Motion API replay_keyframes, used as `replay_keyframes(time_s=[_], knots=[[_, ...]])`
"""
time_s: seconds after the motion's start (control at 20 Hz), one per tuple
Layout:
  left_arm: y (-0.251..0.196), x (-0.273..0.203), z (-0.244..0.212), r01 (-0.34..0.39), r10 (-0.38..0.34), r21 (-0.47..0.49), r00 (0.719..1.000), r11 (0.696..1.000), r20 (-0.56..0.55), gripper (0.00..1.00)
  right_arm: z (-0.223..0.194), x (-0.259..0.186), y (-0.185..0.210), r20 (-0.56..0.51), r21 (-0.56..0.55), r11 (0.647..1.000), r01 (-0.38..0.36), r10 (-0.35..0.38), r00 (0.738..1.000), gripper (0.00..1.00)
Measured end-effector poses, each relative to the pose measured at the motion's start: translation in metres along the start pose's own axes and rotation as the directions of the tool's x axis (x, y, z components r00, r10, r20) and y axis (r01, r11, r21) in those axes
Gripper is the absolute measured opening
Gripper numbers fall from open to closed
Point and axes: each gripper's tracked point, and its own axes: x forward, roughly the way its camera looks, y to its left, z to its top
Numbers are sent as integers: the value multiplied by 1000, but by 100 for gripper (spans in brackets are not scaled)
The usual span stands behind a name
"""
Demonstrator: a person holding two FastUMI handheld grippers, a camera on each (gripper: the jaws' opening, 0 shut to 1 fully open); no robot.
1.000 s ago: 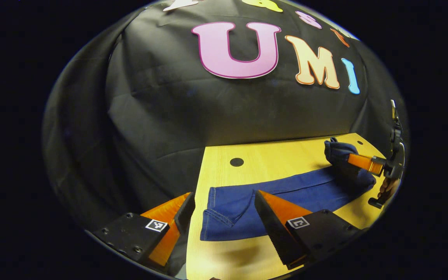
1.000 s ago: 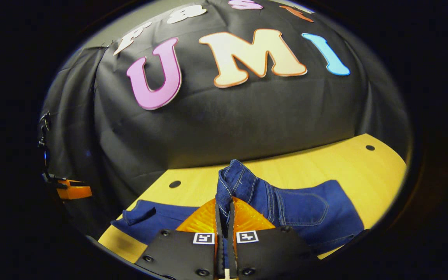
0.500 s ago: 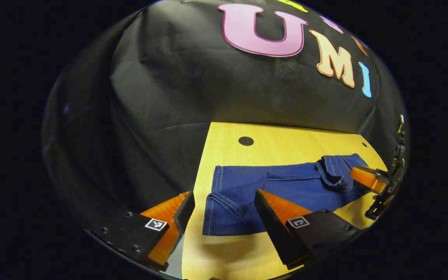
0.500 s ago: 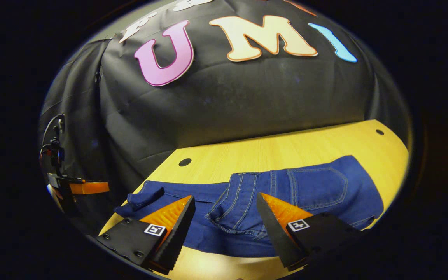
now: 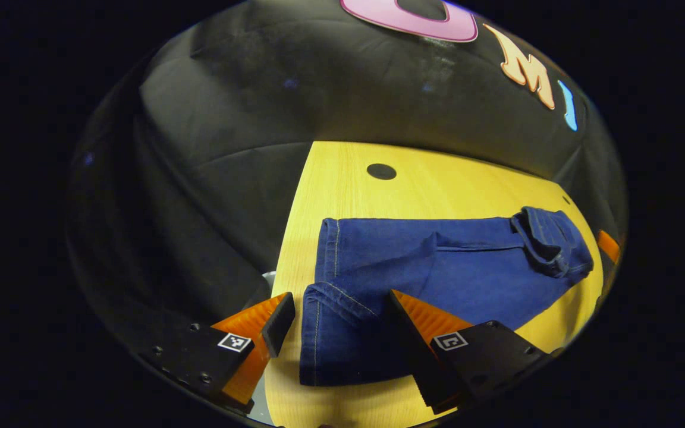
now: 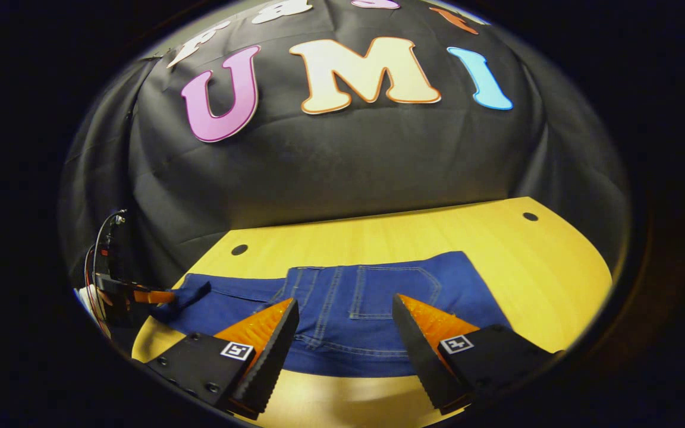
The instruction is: Grasp the waist and the cuffs of the jeans and fold them to make the two legs overlap; first hold the waist and fold one-third of the jeans toward the cuffs, then hold the cuffs and fold the remaining one-third in the same direction to finish folding.
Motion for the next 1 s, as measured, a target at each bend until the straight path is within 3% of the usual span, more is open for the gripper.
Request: replay_keyframes(time_s=[0.2, 0.35, 0.45, 0.6, 0.75, 0.8, 0.85, 0.9, 0.95, 1.0], knots=[[-6, 7, -3, 2, 0, 49, 1000, 999, -27, 95, 2, -9, -13, 7, 6, 1000, 26, -26, 1000, 98], [-12, 3, -3, 41, -40, 42, 999, 998, -34, 97, -3, -12, -14, -1, 7, 1000, 27, -27, 1000, 98], [-26, 10, -5, 75, -74, 31, 997, 997, -38, 76, -1, -14, -13, 3, 8, 1000, 23, -23, 1000, 98], [-35, 8, -6, 75, -73, 31, 996, 997, -51, 20, 4, -17, -16, 13, 11, 1000, 18, -18, 1000, 98], [-36, 9, -1, 63, -62, 29, 997, 998, -48, 6, 16, -25, -22, 43, 26, 1000, 12, -13, 999, 98], [-37, 6, -1, 60, -59, 13, 997, 998, -50, 0, 23, -29, -26, 61, 27, 1000, 12, -13, 998, 93], [-40, 2, 2, 61, -62, -13, 997, 998, -50, 0, 27, -33, -31, 77, 29, 1000, 7, -9, 997, 98], [-45, -5, 9, 67, -68, -47, 997, 997, -35, 0, 29, -35, -35, 77, 31, 1000, 2, -4, 997, 93], [-51, -14, 20, 75, -75, -72, 997, 995, 4, 0, 26, -40, -42, 65, 33, 999, -6, 3, 998, 98], [-56, -26, 30, 91, -89, -85, 996, 992, 32, 0, 28, -44, -48, 65, 31, 999, -9, 7, 998, 93]])
